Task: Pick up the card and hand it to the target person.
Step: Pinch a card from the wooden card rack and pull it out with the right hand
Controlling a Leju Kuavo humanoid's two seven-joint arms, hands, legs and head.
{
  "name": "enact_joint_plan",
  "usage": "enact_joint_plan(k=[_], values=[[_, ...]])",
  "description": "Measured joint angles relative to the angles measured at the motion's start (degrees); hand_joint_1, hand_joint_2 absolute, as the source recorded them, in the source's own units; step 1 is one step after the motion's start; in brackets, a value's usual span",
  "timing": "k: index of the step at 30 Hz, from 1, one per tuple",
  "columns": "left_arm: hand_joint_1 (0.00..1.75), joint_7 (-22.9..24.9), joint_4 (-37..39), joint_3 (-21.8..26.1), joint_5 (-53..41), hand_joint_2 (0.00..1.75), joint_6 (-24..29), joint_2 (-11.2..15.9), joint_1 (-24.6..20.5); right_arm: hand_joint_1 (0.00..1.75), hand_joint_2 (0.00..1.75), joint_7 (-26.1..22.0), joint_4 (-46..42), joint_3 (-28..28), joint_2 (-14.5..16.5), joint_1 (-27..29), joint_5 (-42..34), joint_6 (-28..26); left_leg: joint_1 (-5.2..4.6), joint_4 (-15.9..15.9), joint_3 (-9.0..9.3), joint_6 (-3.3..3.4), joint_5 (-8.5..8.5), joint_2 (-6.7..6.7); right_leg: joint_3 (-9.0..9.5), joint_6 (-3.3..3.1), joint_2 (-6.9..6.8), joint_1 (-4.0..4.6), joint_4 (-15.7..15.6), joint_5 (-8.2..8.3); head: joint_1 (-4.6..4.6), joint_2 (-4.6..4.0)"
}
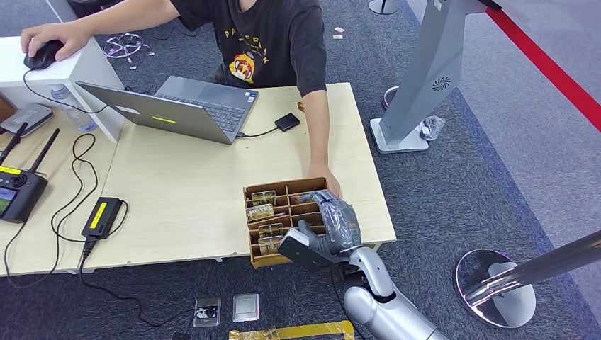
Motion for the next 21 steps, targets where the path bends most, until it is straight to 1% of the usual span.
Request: enact_joint_plan(k=[8, 17, 19, 21], values=[[0.0, 0.0, 0.0, 0.0, 0.2, 1.75, -0.1, 0.0, 0.0, 0.77, 1.75, -0.5, 1.8, 0.0, 0.1, -0.2, -0.9, 0.0, 0.0, 0.0, 0.0, 0.0, 0.0, 0.0, 0.0, 0.0, 0.0, 0.0, 0.0, 0.0, -0.02, 0.0], [0.0, -0.1, 0.0, 0.0, 0.2, 1.75, -0.1, 0.0, 0.0, 0.87, 1.75, -0.8, 4.2, -0.1, 0.2, -0.8, -1.7, -0.9, 0.0, 0.0, 0.01, 0.0, 0.0, 0.0, 0.0, 0.0, 0.01, 0.0, 0.0, 0.0, -0.01, 0.0], [0.0, -0.1, 0.0, 0.0, 0.2, 1.75, -0.1, 0.0, 0.0, 0.97, 1.75, -0.7, 4.6, -0.1, 0.2, -0.9, -1.7, -1.1, 0.0, 0.0, 0.01, 0.0, 0.0, 0.0, 0.01, 0.0, 0.01, 0.0, 0.0, 0.0, -0.01, 0.0], [0.0, -0.1, 0.0, 0.0, 0.3, 1.75, -0.1, 0.0, 0.0, 1.18, 1.75, -0.7, 5.0, -0.2, 0.2, -1.1, -1.6, -1.4, 0.0, 0.0, 0.01, 0.0, 0.0, 0.0, 0.01, 0.0, 0.0, 0.0, 0.0, 0.0, -0.02, 0.0]])
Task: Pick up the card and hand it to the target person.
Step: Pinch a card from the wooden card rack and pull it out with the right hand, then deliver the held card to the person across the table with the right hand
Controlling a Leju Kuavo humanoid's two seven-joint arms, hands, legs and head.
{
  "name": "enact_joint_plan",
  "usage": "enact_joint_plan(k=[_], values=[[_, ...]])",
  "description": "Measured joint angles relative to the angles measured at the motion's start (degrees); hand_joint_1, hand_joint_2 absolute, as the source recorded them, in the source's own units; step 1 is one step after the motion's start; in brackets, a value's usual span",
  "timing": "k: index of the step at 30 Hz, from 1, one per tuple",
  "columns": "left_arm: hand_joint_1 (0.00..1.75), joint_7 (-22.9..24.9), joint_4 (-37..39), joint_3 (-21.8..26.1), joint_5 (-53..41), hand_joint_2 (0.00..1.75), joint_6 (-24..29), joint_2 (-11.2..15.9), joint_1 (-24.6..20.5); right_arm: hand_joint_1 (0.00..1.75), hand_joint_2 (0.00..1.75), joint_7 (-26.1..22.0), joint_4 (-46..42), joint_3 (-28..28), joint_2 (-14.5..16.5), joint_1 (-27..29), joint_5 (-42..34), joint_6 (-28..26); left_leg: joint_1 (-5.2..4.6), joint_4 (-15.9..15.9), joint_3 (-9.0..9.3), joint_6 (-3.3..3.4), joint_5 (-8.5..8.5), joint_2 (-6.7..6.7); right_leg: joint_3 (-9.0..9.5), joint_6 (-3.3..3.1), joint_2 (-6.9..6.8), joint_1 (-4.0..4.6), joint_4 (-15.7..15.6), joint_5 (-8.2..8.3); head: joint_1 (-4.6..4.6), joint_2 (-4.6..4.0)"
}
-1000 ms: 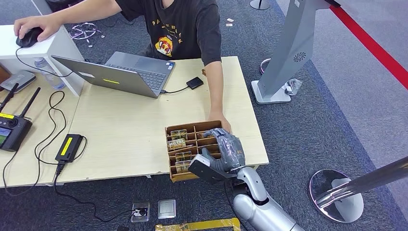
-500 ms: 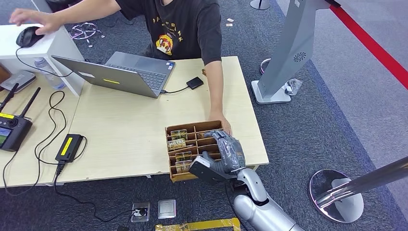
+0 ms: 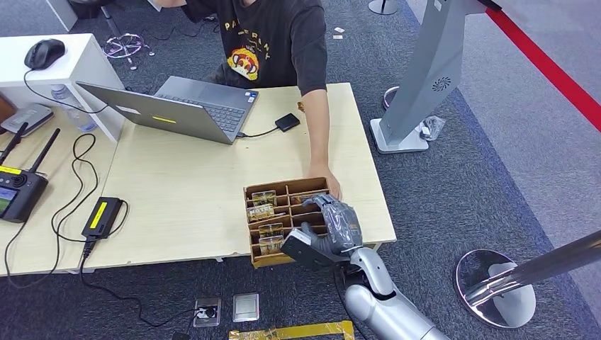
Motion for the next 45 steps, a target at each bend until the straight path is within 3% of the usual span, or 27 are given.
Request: enact_joint_plan(k=[3, 7, 25, 38, 45], values=[[0.0, -0.1, 0.0, 0.0, 0.1, 1.75, 0.0, 0.0, 0.0, 1.51, 1.75, 0.0, 0.6, -0.1, 0.0, -0.5, 0.4, -0.6, 0.0, 0.0, 0.01, 0.0, 0.0, -0.01, 0.01, 0.0, 0.0, 0.0, 0.0, 0.0, 0.01, 0.0], [0.0, -0.3, 0.0, 0.0, 0.1, 1.75, 0.0, 0.0, 0.0, 1.64, 1.75, 0.0, 1.3, -0.3, 0.0, -1.2, 0.7, -1.1, 0.0, 0.0, 0.02, 0.0, 0.0, -0.01, 0.01, 0.0, -0.01, 0.0, 0.0, 0.0, 0.03, 0.0], [0.0, -0.5, 0.0, 0.0, -0.2, 1.75, 0.7, 0.0, 0.0, 1.64, 1.75, 1.2, 2.0, -1.4, -0.3, -1.2, 2.7, -3.6, 0.0, 0.0, 0.04, 0.0, 0.0, -0.01, 0.02, 0.0, -0.01, 0.0, 0.0, 0.0, -0.02, 0.0], [0.0, -0.9, 0.0, 0.0, 0.5, 1.75, 1.2, 0.0, 0.2, 1.59, 1.75, 5.2, -12.4, -3.3, -3.5, 2.1, 10.3, -4.1, 0.0, 0.0, 0.04, 0.0, -0.01, 0.0, 0.0, 0.0, 0.01, 0.0, 0.0, 0.0, 0.0, 0.0], [0.0, -1.0, 0.0, 0.0, 0.7, 1.75, 1.3, 0.0, 0.2, 1.41, 1.75, 5.4, -16.8, -4.8, -4.6, 1.9, 10.5, -4.7, 0.0, 0.0, 0.03, 0.0, 0.0, 0.01, 0.01, 0.0, 0.01, 0.0, 0.0, 0.0, -0.03, 0.0]])
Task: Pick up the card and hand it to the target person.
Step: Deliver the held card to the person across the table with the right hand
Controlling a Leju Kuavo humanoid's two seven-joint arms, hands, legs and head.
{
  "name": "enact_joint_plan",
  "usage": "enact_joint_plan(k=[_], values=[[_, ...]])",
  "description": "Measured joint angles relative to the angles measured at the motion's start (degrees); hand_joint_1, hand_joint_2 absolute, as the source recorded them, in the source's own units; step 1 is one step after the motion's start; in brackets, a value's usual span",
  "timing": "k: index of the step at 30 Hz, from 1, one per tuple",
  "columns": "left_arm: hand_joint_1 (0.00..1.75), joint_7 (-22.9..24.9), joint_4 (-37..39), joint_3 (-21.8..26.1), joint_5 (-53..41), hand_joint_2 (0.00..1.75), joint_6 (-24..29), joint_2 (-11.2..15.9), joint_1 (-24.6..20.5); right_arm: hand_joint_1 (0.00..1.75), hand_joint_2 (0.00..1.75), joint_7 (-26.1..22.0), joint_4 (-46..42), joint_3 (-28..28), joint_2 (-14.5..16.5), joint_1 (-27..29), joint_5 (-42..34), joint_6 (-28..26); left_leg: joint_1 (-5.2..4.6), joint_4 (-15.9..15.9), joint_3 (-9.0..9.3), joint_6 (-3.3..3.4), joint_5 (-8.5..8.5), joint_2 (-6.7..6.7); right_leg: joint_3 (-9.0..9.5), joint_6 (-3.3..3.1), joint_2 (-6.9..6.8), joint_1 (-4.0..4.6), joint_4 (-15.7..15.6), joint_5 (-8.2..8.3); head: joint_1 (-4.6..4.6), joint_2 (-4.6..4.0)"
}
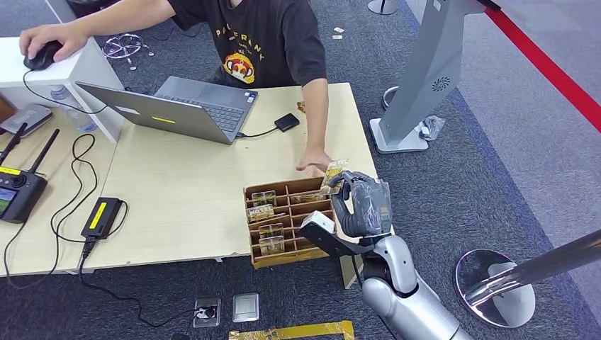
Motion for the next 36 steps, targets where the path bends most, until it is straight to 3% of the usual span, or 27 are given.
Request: enact_joint_plan(k=[2, 8, 23, 25, 29, 30, 36], values=[[0.0, 0.0, 0.0, 0.0, -0.1, 1.75, 0.0, 0.0, 0.0, 1.38, 1.75, -0.7, 0.0, -0.2, -0.1, -0.6, -0.9, 0.0, 0.0, 0.0, -0.02, 0.0, 0.0, 0.0, 0.0, 0.0, 0.0, 0.0, 0.0, 0.0, 0.05, 0.0], [0.0, 0.2, 0.0, 0.0, -1.0, 1.75, -0.2, 0.0, -0.2, 1.57, 1.75, -4.7, 3.4, -0.9, 0.1, -4.9, -5.5, 0.0, 0.0, 0.0, -0.03, 0.0, 0.0, 0.0, 0.0, 0.0, -0.01, 0.0, 0.0, 0.0, 0.09, 0.0], [0.0, 2.9, 0.0, -0.6, -3.7, 1.75, -0.8, 0.0, -2.5, 1.41, 1.75, -8.9, 28.6, -0.4, 5.9, -19.9, -5.3, -1.2, 0.0, 0.0, -0.04, 0.03, 0.04, -0.02, -0.01, 0.0, -0.02, 0.0, 0.0, 0.01, 0.04, 0.0], [0.0, 3.3, 0.0, -0.8, -3.9, 1.75, -0.8, 0.0, -2.8, 1.2, 1.75, -9.0, 30.9, -0.2, 6.8, -20.8, -5.3, -1.6, 0.0, 0.0, -0.04, 0.03, 0.04, -0.02, -0.01, 0.0, -0.02, 0.0, 0.0, 0.01, 0.01, 0.0], [0.0, 3.7, 0.0, -1.3, -4.1, 1.75, -0.7, 0.0, -3.0, 0.13, 1.75, -9.4, 33.8, 0.3, 8.2, -21.9, -5.2, -2.2, 0.0, 0.0, -0.04, 0.03, 0.04, -0.02, -0.01, 0.0, -0.02, 0.0, 0.0, 0.01, 0.04, 0.0], [0.0, 3.8, 0.0, -1.4, -4.1, 1.75, -0.7, 0.0, -3.0, 0.02, 1.75, -9.5, 34.4, 0.4, 8.5, -22.0, -5.1, -2.4, 0.0, 0.0, -0.04, 0.03, 0.04, -0.02, -0.01, 0.0, -0.02, 0.0, 0.0, 0.01, 0.04, 0.0], [0.0, 3.5, 0.0, -1.5, -4.0, 1.75, -0.2, -0.1, -2.9, 0.0, 1.75, -9.4, 36.0, 1.0, 10.0, -22.3, -4.7, -4.4, 0.0, 0.0, -0.04, 0.03, 0.04, -0.02, -0.02, 0.0, -0.02, 0.0, 0.0, 0.01, 0.04, 0.0]])
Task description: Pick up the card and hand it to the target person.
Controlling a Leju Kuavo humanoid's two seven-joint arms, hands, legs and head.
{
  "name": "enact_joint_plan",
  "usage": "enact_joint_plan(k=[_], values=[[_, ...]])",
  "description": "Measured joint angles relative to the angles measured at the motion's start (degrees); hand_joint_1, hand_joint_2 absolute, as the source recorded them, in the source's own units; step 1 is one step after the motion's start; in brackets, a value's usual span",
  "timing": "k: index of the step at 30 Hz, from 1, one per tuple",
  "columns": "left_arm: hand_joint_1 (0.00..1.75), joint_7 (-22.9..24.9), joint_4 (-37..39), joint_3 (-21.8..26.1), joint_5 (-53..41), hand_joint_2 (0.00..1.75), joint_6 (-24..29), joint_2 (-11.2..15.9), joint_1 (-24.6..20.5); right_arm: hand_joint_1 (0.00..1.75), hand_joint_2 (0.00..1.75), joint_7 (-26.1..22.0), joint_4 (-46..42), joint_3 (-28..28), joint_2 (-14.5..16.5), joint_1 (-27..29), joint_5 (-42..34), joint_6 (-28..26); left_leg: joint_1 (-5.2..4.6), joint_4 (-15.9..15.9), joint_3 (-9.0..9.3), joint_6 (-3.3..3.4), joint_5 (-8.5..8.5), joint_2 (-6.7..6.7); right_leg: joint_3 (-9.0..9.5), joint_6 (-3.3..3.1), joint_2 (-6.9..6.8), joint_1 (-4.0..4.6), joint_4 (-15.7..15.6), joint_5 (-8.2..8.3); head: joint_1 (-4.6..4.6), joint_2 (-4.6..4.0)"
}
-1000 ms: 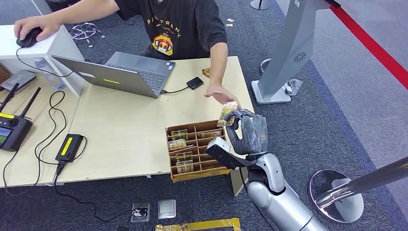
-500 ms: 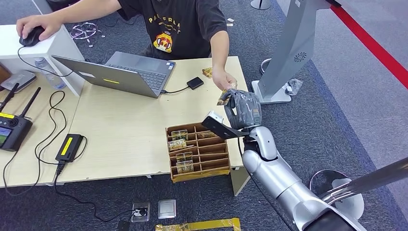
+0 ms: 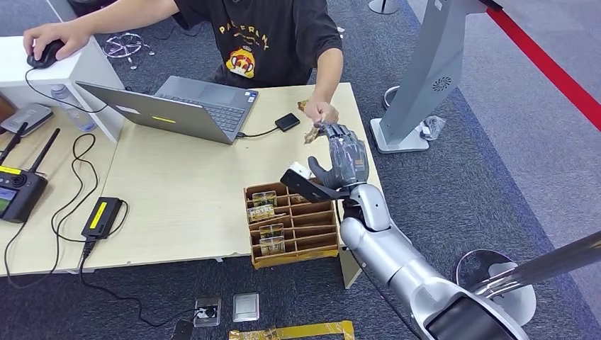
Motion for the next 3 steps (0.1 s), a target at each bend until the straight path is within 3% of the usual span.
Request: enact_joint_plan(k=[3], values=[[0.0, -0.4, 0.0, 0.0, 0.2, 1.75, 0.1, 0.0, 0.2, 0.0, 1.75, 0.5, -1.0, 0.1, 0.2, 0.7, -0.5, -0.1, 0.0, 0.0, 0.01, 0.0, 0.0, 0.0, 0.0, 0.0, 0.0, 0.0, 0.0, 0.0, -0.02, 0.0]])
